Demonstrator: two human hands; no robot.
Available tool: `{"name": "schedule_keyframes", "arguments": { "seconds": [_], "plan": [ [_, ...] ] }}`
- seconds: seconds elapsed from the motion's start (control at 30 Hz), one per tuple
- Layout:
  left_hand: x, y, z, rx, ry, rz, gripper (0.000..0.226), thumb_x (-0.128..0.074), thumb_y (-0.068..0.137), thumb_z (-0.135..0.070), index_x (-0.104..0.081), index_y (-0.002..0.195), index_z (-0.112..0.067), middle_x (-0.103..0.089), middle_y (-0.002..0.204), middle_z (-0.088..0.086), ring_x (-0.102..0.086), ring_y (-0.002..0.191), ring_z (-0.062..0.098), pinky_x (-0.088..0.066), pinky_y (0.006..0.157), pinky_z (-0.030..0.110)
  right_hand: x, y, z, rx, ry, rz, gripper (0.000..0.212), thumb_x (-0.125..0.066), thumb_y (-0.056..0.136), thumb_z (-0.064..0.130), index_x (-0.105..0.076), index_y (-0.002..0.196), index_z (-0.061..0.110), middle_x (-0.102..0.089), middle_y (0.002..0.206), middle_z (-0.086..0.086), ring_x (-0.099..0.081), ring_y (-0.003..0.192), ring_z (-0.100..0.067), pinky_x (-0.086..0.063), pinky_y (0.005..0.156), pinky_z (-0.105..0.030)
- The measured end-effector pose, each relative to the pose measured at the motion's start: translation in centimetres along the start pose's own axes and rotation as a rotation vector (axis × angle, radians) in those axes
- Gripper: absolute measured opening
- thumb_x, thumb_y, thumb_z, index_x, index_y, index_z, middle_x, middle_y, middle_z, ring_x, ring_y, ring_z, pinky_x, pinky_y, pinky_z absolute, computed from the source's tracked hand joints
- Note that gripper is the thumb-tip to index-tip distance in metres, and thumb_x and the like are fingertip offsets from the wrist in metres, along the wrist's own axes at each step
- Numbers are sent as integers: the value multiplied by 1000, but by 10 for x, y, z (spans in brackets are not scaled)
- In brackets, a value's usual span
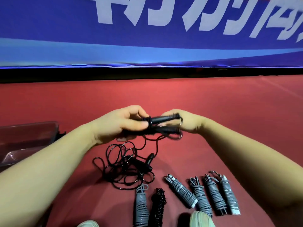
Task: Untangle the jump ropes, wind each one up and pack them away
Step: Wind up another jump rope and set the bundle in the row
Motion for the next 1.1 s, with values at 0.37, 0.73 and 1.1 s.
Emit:
{"name": "schedule_keyframes", "arguments": {
  "seconds": [0.37, 0.73, 1.1],
  "plan": [
    [-3, 9, 5, 188, 1209, -131, 45, -56, 85, -53, -49, 128, -39, -62, 116, -10, -57, 106, 18, -47, 87, 30, 0, 4, 46, 31, -1076, -202, 26, -47, 94, 35, -65, 108, 24, -66, 99, -2, -58, 92, -24, -39, 64, -28],
    [61, 2, -12, 150, 1130, -603, 34, -52, 89, -48, -55, 123, -41, -65, 117, -4, -59, 109, 27, -48, 82, 32, -11, 6, 36, -108, -336, -213, 32, -37, 101, 28, -62, 110, 9, -57, 69, 0, -54, 58, -18, -34, 55, -28],
    [69, 1, 13, 31, 9, -463, 28, -55, 91, -22, -66, 114, -33, -64, 90, 3, -34, 42, 9, -17, 37, 11, -11, 5, -25, -122, 506, -262, 25, -39, 101, 21, -63, 93, 17, -45, 56, 11, -35, 55, -7, -30, 54, -18]
  ]
}}
Point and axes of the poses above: each hand's wrist, its own y-axis towards the middle knuckle, its own x-axis out of the back of the hand, z = x × y, the point moved 9 cm from there along y, towards the middle knuckle
